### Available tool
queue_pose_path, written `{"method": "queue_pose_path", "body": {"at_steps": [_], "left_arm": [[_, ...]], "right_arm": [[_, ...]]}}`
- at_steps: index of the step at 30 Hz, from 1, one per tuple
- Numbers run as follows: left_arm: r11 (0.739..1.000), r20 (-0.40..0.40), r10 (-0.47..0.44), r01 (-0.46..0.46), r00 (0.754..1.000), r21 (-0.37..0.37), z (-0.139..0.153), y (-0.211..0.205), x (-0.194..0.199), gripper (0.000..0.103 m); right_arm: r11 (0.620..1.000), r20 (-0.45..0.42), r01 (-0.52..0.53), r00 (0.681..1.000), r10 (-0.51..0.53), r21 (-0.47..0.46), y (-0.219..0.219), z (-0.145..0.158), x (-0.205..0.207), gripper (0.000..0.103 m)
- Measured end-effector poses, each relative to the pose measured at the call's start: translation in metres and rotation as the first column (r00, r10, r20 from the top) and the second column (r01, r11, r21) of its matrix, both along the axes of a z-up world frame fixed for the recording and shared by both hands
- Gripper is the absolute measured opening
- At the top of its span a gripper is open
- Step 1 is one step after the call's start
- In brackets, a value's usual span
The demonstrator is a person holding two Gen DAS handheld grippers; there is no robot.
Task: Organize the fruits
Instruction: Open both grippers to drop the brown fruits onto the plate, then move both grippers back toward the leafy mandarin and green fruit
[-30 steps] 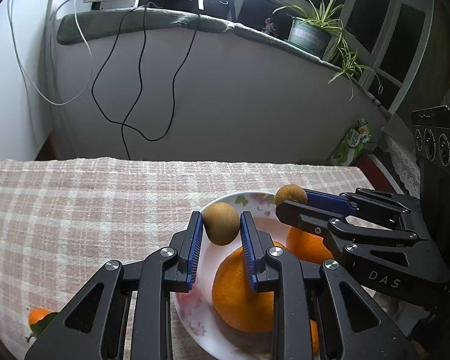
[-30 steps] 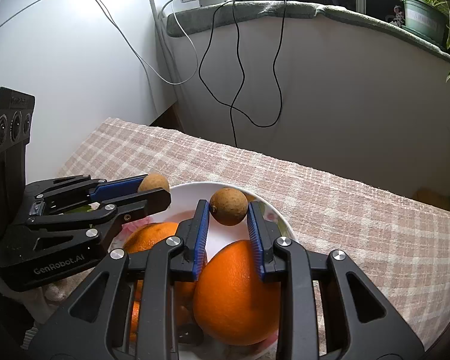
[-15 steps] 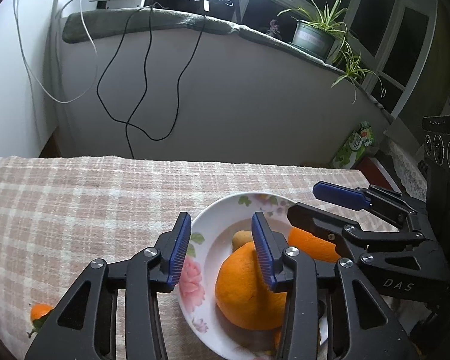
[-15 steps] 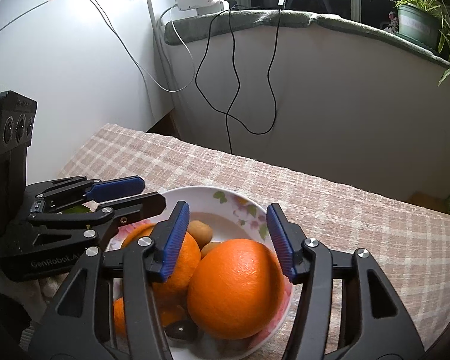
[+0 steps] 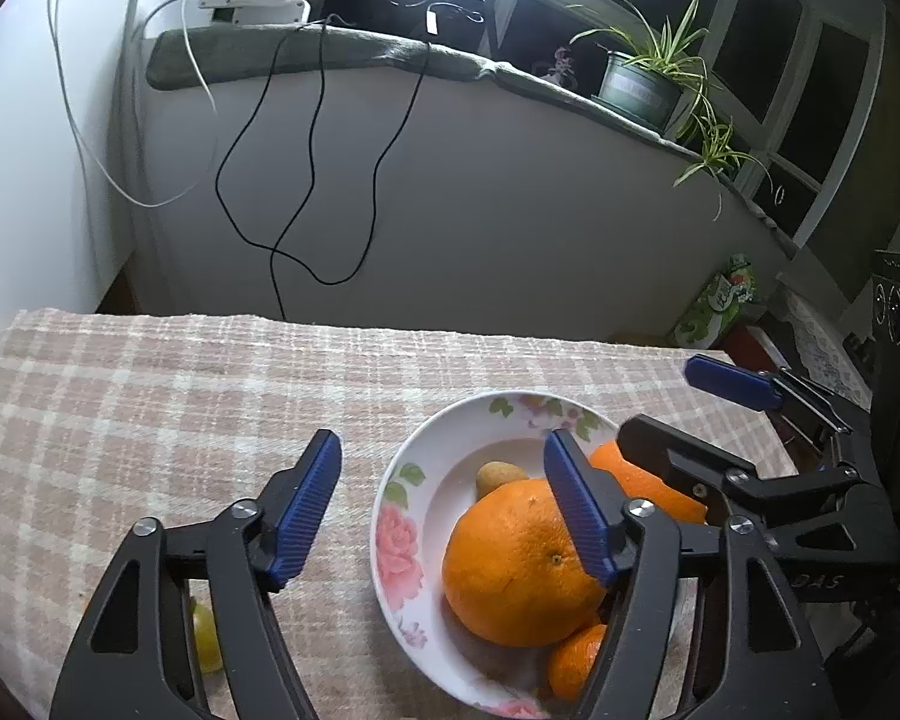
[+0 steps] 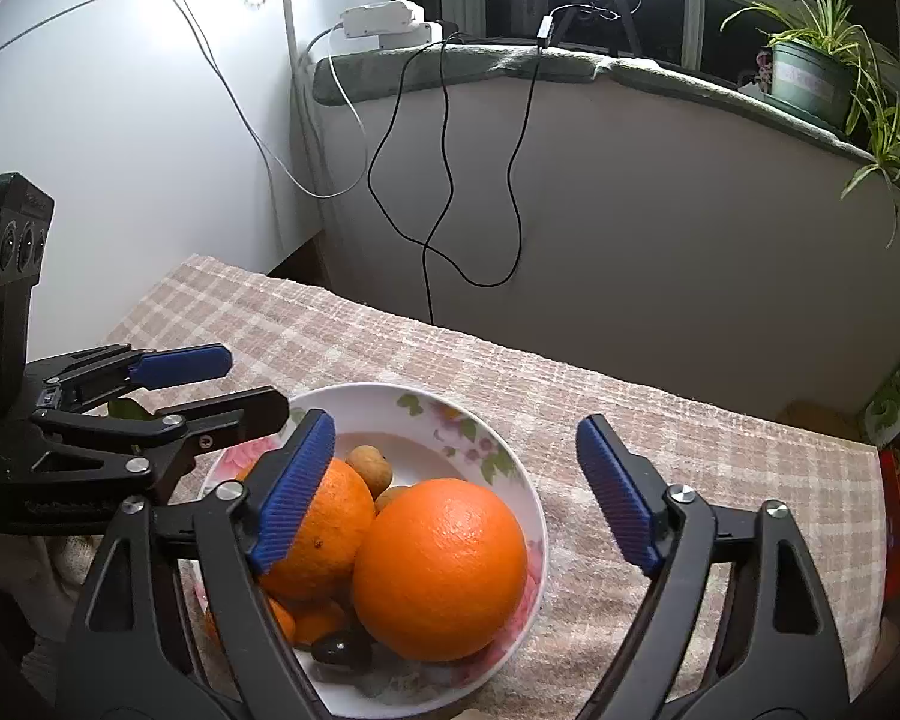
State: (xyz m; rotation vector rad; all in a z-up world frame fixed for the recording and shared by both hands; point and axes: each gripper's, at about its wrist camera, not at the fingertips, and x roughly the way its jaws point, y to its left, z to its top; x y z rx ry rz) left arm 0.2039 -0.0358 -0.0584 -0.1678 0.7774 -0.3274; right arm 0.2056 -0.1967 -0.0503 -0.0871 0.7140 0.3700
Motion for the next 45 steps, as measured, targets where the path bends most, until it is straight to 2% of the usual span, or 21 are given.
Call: {"method": "queue_pose_path", "body": {"at_steps": [2,11,26,34,45], "left_arm": [[1.0,-0.001,0.003,-0.003,1.0,0.002,0.001,0.001,-0.002,0.076],[0.999,0.006,0.035,-0.035,0.999,0.001,0.01,0.019,-0.014,0.077],[0.99,0.042,0.144,-0.143,0.989,-0.013,0.027,0.089,-0.046,0.077],[0.984,0.027,0.18,-0.18,0.983,-0.018,0.017,0.121,-0.066,0.077],[0.985,-0.017,0.17,-0.171,0.985,-0.008,-0.008,0.14,-0.092,0.066]], "right_arm": [[1.0,0.007,0.005,1.0,-0.005,0.003,-0.001,0.002,-0.002,0.095],[1.0,0.023,-0.02,1.0,0.02,0.004,0.007,0.013,-0.015,0.095],[0.989,0.047,-0.15,0.988,0.15,-0.003,0.054,0.026,-0.046,0.095],[0.971,0.037,-0.237,0.971,0.237,-0.008,0.086,0.022,-0.061,0.095],[0.934,0.001,-0.351,0.936,0.351,-0.066,0.141,-0.001,-0.081,0.095]]}}
